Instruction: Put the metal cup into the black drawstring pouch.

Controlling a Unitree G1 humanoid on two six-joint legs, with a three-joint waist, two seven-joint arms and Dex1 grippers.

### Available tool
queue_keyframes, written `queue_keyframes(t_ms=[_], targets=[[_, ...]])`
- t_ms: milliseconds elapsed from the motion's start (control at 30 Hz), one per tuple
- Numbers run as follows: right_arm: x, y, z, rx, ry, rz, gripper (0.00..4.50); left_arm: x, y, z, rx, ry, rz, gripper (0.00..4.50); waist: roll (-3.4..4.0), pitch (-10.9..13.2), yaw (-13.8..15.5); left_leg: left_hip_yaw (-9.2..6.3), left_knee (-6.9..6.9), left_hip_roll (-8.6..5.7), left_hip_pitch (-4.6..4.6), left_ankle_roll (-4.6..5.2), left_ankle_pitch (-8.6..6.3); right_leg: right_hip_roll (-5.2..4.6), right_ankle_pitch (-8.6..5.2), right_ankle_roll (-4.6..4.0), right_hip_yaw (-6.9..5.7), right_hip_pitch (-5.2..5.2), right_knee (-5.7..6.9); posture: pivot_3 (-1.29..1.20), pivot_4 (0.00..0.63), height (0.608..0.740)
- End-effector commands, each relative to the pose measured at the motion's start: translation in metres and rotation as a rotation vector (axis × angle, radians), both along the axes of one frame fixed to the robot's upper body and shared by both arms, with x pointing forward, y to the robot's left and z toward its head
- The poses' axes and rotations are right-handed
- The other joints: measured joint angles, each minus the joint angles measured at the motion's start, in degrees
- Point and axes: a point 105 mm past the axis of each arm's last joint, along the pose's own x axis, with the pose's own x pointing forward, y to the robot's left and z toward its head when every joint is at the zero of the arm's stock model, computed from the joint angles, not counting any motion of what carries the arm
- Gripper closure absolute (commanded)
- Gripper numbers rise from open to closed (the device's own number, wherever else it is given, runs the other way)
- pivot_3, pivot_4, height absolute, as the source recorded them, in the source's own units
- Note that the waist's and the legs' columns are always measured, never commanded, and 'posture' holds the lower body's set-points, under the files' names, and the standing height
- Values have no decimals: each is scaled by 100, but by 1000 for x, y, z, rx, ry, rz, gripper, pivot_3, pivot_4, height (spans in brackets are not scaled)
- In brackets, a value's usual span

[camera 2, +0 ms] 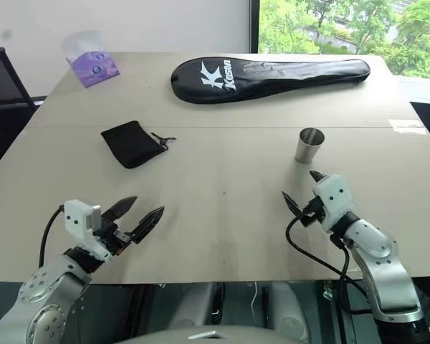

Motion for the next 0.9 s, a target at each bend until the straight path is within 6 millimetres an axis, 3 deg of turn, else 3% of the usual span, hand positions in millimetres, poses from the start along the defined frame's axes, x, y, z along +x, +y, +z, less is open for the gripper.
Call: queue_keyframes(t_ms=[33,167,333,467,633,733,900], targets=[[4,15,23,13,-103,67,31,13,8,18,51,-81,65,0,0,0,-3,0,0,0,0,0,0,0,0,0,0,0,0,0,150,740],[7,42,53,62,-217,193,31,42,26,34,163,-140,214,0,3,2,-3,-6,16,3,4,0,1,13,0,0,-2,0,21,0,150,740],[-13,67,77,100,-316,412,31,68,37,45,388,-159,351,0,-3,0,-2,-2,20,-8,-1,1,0,17,1,4,-1,0,26,0,150,740],[-29,80,79,92,-296,566,31,87,46,52,685,-159,483,0,-3,1,4,-9,17,-9,-7,1,-1,14,1,4,-10,-5,25,0,150,740],[-33,79,73,48,-270,583,31,105,48,61,977,-156,534,0,-3,0,1,-7,17,-11,-4,1,-1,16,2,4,-20,-4,29,0,150,740],[-34,78,71,40,-264,572,31,119,46,64,1107,-154,537,0,-3,1,-2,-6,16,-11,-3,1,-1,18,1,4,-26,-9,41,0,150,740],[-36,77,71,42,-263,540,31,142,36,62,1151,-133,524,0,-5,2,-6,-3,19,-12,-5,1,0,15,1,4,-25,-11,43,0,150,740]])
